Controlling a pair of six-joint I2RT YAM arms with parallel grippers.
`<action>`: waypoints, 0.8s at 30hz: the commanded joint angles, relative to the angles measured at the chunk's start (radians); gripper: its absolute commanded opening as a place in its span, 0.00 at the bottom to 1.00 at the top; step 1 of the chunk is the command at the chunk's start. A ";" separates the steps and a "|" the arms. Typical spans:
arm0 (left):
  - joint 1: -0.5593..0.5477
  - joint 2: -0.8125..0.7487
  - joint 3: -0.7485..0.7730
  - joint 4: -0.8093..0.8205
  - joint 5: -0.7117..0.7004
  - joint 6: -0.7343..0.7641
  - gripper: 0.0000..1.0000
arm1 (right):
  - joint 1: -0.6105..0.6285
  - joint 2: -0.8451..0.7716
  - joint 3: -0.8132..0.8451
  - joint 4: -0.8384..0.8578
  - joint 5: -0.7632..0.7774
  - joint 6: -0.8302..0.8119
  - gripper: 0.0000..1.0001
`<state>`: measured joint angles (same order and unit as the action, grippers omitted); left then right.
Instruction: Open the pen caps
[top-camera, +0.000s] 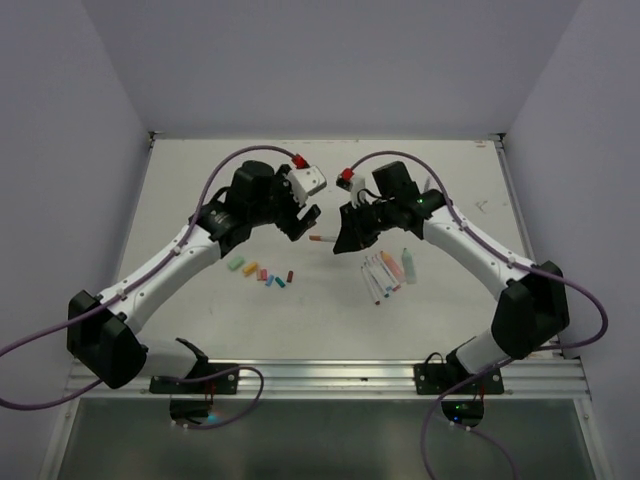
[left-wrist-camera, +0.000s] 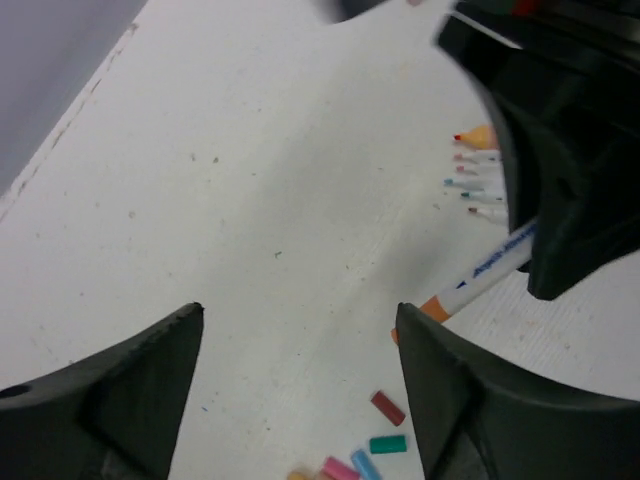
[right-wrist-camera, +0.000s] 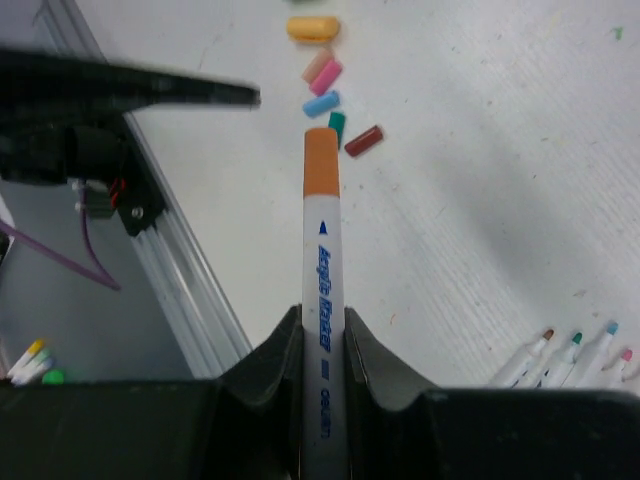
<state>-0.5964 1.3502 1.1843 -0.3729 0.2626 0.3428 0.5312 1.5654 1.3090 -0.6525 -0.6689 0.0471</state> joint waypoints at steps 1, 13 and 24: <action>0.033 -0.039 0.024 0.111 -0.183 -0.336 0.84 | 0.000 -0.160 -0.131 0.283 0.083 0.075 0.00; 0.072 -0.169 -0.146 0.250 -0.322 -1.237 0.89 | 0.122 -0.323 -0.465 0.914 0.374 0.218 0.00; 0.070 -0.172 -0.238 0.338 -0.304 -1.470 0.75 | 0.222 -0.289 -0.527 1.152 0.534 0.211 0.00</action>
<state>-0.5266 1.1927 0.9665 -0.1162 -0.0341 -1.0039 0.7311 1.2732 0.7864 0.3458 -0.2085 0.2539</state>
